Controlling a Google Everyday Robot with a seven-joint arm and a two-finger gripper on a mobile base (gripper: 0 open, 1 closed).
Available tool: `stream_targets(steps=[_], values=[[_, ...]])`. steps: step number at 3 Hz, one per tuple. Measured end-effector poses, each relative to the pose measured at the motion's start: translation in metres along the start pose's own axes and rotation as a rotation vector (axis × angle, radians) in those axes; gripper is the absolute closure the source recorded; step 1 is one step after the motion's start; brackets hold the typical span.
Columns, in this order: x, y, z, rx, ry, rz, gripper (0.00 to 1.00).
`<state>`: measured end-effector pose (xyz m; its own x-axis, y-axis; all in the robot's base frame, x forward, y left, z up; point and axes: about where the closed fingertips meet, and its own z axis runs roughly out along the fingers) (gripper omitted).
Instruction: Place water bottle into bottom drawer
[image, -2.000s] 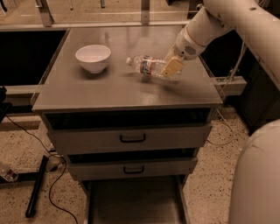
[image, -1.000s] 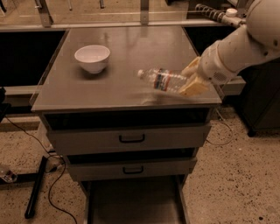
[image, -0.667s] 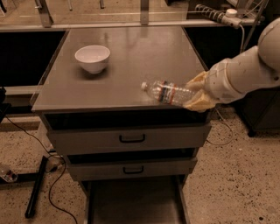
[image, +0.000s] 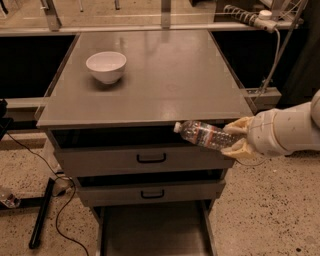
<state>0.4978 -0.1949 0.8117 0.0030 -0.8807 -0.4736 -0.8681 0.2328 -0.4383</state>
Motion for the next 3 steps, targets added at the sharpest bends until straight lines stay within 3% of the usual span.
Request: stream_targets(steps=[1,2,3], values=[[0.031,0.026,0.03,-0.031,0.009,0.05,1.0],[0.031,0.026,0.031,-0.031,0.009,0.05,1.0],[0.043,0.048,0.064,-0.096,0.01,0.112,1.0]])
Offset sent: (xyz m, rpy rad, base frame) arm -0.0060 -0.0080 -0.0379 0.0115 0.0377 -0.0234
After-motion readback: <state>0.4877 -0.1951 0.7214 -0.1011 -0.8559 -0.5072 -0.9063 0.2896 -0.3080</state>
